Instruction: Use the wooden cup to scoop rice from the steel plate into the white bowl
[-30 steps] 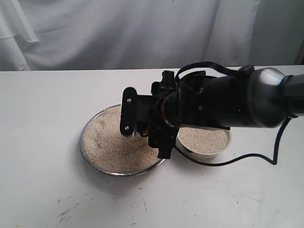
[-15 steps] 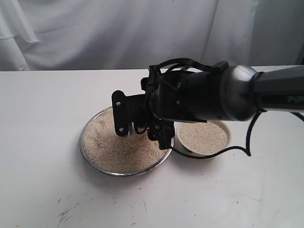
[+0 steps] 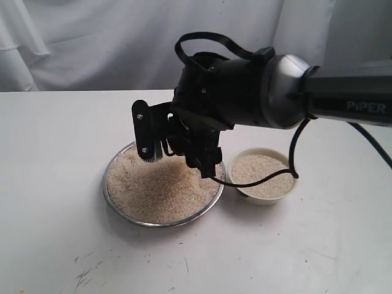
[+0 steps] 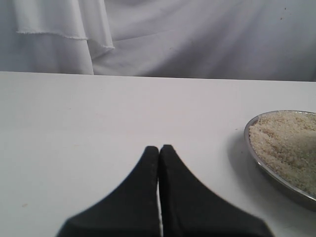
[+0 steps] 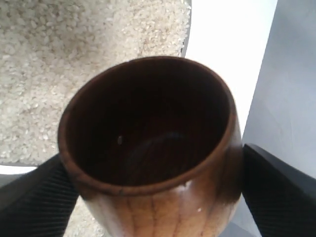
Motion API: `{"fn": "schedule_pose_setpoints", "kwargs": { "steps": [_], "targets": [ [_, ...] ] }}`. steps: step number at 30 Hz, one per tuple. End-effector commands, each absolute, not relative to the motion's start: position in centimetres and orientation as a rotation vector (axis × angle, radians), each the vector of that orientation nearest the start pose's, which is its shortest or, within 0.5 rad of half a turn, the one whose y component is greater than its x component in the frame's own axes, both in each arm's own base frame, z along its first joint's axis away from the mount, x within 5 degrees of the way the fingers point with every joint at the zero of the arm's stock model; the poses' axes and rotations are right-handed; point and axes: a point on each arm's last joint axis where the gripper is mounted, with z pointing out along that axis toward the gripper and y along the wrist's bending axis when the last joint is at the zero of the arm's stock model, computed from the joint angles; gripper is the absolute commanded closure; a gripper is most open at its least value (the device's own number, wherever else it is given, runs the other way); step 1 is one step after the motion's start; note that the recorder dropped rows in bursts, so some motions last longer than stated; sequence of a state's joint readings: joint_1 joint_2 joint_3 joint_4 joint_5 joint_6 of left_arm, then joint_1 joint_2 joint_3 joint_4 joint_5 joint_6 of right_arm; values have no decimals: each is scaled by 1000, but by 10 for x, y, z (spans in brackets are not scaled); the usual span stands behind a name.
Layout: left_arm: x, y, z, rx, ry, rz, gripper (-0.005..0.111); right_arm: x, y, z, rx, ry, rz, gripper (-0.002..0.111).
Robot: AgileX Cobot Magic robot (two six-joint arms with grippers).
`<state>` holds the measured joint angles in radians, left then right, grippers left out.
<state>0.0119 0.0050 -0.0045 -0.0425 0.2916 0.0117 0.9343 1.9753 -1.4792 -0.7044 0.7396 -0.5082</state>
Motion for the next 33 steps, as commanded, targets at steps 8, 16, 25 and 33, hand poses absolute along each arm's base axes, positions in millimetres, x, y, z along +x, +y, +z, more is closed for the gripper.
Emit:
{"fn": "schedule_pose_setpoints", "kwargs": {
  "steps": [8,16,25,33],
  "targets": [
    [55,-1,187,-30,1768,-27,107,303,332,216,-2159,1534,-719,108],
    [55,-1,187,-30,1768,-27,107,315,337,203,-2288,1531,-863,108],
    [55,-1,187,-30,1768,-27,107,321,336,212,-2277,1491,-943,108],
    [55,-1,187,-30,1768,-27,107,320,339,193,-2334,1482,-1031,108]
  ]
}}
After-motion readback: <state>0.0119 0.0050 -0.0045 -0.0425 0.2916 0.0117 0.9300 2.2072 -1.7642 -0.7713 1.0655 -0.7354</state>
